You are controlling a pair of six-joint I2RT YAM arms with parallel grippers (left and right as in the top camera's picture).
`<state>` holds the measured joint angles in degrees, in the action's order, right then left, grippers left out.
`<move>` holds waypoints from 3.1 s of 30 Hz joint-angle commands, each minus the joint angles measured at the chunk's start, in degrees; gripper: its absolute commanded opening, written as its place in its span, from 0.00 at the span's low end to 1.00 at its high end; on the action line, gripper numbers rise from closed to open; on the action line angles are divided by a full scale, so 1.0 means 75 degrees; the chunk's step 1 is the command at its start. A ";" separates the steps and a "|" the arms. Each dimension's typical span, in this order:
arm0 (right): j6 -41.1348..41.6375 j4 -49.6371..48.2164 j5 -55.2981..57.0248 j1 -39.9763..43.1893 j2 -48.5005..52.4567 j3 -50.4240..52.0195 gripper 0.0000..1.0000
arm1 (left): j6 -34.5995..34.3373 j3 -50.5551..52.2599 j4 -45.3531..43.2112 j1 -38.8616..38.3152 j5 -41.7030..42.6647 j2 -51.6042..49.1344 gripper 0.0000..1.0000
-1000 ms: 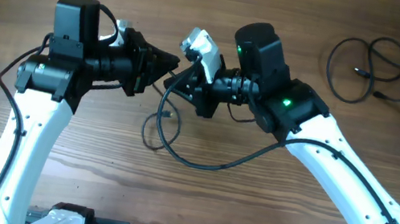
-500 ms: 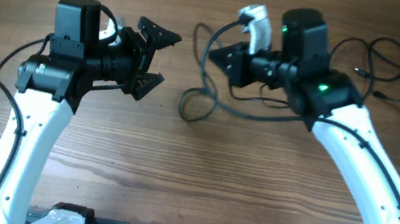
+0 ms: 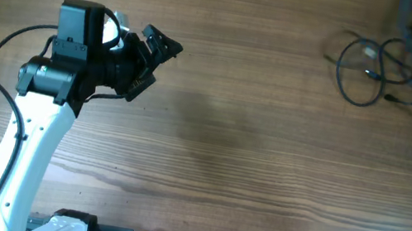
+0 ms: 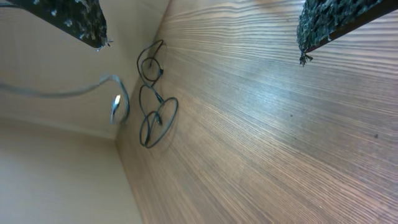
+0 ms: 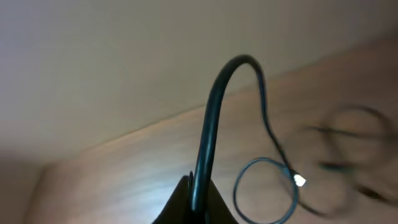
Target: Untangle cables
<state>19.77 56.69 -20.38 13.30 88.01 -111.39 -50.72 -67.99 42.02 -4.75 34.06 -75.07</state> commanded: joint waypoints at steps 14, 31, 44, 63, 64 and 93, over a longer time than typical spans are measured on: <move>-0.0087 0.1786 0.1577 0.1760 0.0329 -0.0076 0.04 | 0.0198 -0.0035 0.0160 0.0000 -0.0245 0.0006 1.00; -0.0280 0.2098 0.1839 0.1883 0.2818 -0.0050 1.00 | 0.0198 -0.0035 0.0146 0.0000 -0.0245 0.0006 1.00; -0.2544 0.2352 -0.1195 0.1166 0.0032 -0.0262 1.00 | 0.0198 -0.0035 0.0192 0.0000 -0.1320 0.0006 1.00; -0.0289 0.4427 -0.0481 -0.0778 -0.2597 -0.0262 1.00 | 0.0198 -0.0035 0.0207 0.0000 -0.1751 0.0006 1.00; -0.0280 0.4549 -0.0452 -0.0778 -0.2556 -0.0259 1.00 | 0.0198 -0.0035 0.0207 0.0000 -0.1751 0.0006 1.00; -0.0227 -0.5933 0.2579 -0.2151 -1.0282 1.1369 1.00 | 0.0198 -0.0035 0.0207 0.0000 -0.1751 0.0006 1.00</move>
<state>17.82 15.99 -3.36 -2.59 17.72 -33.69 -50.17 -67.99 43.62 -4.75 21.37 -75.09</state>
